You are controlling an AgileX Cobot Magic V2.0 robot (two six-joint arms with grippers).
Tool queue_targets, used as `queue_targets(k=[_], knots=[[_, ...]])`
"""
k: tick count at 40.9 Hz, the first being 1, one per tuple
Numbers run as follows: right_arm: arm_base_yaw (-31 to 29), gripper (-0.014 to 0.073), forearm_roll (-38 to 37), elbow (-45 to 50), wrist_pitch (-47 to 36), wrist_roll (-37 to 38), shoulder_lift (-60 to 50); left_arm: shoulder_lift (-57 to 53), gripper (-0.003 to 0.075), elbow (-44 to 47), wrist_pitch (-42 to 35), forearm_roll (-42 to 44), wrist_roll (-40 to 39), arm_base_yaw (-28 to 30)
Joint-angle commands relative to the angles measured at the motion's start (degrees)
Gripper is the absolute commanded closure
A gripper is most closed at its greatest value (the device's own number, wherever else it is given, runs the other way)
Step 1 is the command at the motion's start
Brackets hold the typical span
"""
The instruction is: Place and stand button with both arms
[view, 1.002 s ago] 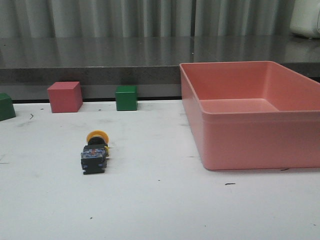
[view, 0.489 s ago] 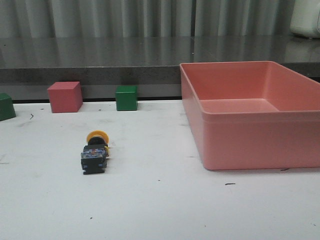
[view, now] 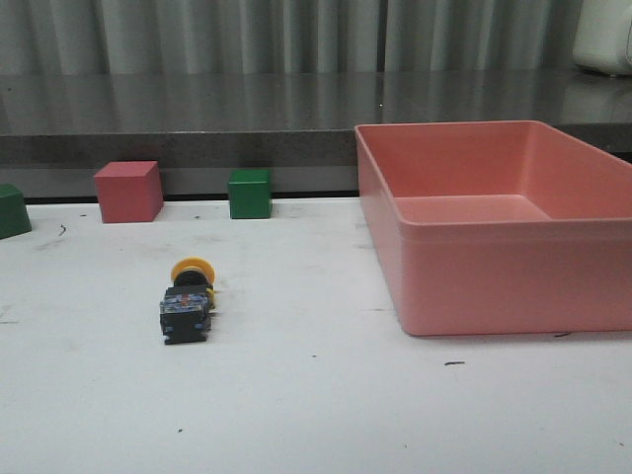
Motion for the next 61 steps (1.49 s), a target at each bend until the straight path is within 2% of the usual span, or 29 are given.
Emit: queue_targets(k=[1,13,21,34,42,51,61], knots=[[0.1,0.0117,0.8,-1.2,-3.9,-0.6,0.4,5.7,0.0278,-5.0,-0.7,-1.1,-0.3,-0.5],[0.1,0.0117,0.8,-1.2,-3.9,-0.6,0.4,24.7,0.0267,-13.8,1.8,-0.8,-0.2,-0.6],[0.1,0.0117,0.8,-1.2,-3.9,-0.6,0.4,36.7,0.0134,-18.0,1.4,0.1,-0.2,-3.7],[0.1,0.0117,0.8,-1.2,-3.9,-0.6,0.4,52.8,0.0132,-27.4,3.8,0.1,-1.2,-7.5],[0.1,0.0117,0.8,-1.2,-3.9,-0.6,0.4,60.6,0.0132,-34.2,9.1,0.9,-7.3,-9.3],[0.1,0.0117,0.8,-1.2,-3.9,-0.6,0.4,66.7,0.0132,-39.0,12.7,12.0,-22.2,-13.7],[0.1,0.0117,0.8,-1.2,-3.9,-0.6,0.4,70.7,0.0134,-40.8,12.0,11.1,-26.9,-14.3]])
